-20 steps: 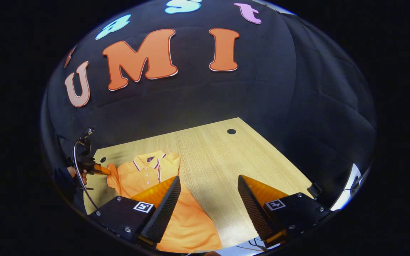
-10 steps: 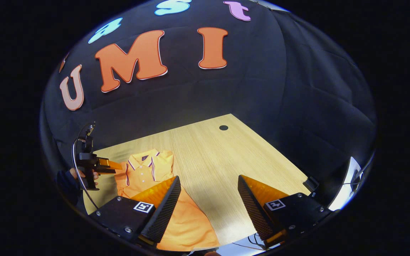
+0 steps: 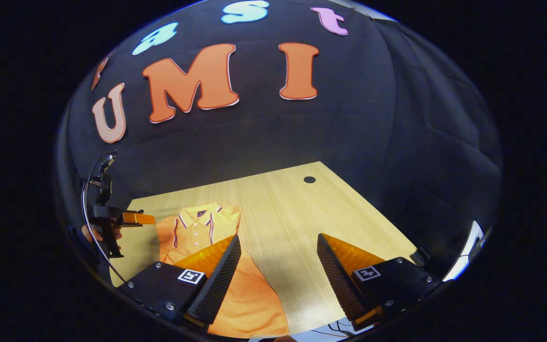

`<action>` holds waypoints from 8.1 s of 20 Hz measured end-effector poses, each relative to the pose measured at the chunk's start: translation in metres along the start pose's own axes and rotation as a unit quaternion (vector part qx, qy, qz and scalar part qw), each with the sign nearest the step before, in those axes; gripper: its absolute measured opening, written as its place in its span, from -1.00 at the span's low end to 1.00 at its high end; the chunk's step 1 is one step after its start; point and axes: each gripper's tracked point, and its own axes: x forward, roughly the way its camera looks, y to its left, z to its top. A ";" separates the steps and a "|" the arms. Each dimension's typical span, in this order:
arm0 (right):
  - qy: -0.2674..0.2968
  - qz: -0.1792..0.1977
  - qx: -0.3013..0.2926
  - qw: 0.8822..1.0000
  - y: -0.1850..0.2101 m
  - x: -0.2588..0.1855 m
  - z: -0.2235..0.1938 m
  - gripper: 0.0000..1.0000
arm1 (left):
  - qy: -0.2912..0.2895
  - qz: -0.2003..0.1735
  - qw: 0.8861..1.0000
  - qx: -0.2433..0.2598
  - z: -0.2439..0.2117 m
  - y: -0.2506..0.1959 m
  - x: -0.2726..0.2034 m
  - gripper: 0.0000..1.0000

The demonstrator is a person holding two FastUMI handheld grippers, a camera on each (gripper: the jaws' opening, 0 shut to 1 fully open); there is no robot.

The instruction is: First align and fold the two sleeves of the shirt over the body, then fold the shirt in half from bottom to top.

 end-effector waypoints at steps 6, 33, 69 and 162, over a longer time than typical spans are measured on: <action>-0.060 0.070 -0.053 0.994 0.025 -0.004 0.020 0.97 | -0.121 0.043 0.992 0.016 0.004 -0.014 -0.099 0.97; 0.017 0.151 -0.097 0.984 0.012 -0.044 -0.107 0.95 | -0.169 0.140 0.974 0.054 -0.168 -0.030 -0.217 0.96; 0.167 0.119 -0.103 0.973 -0.003 -0.014 -0.211 0.98 | -0.024 0.116 0.992 -0.043 -0.254 0.000 -0.149 0.97; 0.208 0.260 0.031 0.942 0.081 -0.003 -0.162 -0.99 | 0.108 0.033 0.993 -0.015 -0.246 -0.029 -0.104 -0.97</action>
